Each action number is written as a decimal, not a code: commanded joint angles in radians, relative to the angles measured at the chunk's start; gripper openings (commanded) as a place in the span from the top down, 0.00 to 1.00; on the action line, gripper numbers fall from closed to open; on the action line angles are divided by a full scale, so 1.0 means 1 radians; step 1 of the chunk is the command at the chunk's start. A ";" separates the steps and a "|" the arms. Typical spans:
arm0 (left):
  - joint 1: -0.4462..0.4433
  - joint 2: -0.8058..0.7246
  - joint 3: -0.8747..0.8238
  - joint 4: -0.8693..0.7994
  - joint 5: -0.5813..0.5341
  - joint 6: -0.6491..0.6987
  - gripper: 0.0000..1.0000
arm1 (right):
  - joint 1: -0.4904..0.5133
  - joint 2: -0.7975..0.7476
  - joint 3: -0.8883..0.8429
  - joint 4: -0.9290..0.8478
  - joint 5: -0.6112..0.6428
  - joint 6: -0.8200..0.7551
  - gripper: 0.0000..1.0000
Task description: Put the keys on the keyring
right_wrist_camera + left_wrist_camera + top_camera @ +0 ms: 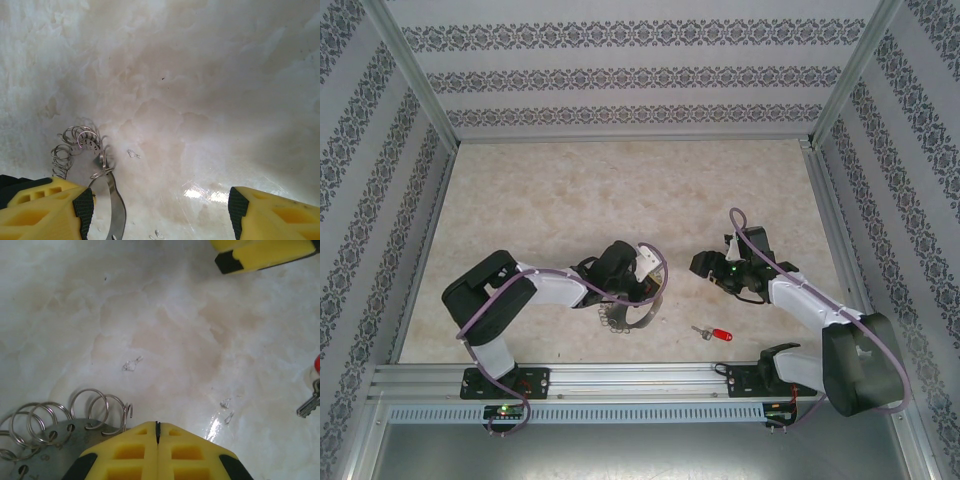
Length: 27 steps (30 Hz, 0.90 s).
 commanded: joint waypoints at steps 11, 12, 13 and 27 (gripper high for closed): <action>-0.001 -0.074 0.045 -0.115 -0.064 -0.024 1.00 | -0.009 -0.001 0.000 -0.018 -0.005 -0.016 0.26; 0.003 -0.089 0.061 -0.138 -0.070 -0.027 1.00 | -0.009 -0.002 0.000 -0.020 -0.004 -0.017 0.26; 0.007 -0.101 0.081 -0.165 -0.069 -0.033 1.00 | -0.009 -0.006 0.001 -0.022 -0.003 -0.017 0.26; 0.085 -0.118 0.576 -0.734 -0.066 -0.329 1.00 | -0.009 -0.026 -0.002 -0.029 0.001 -0.008 0.26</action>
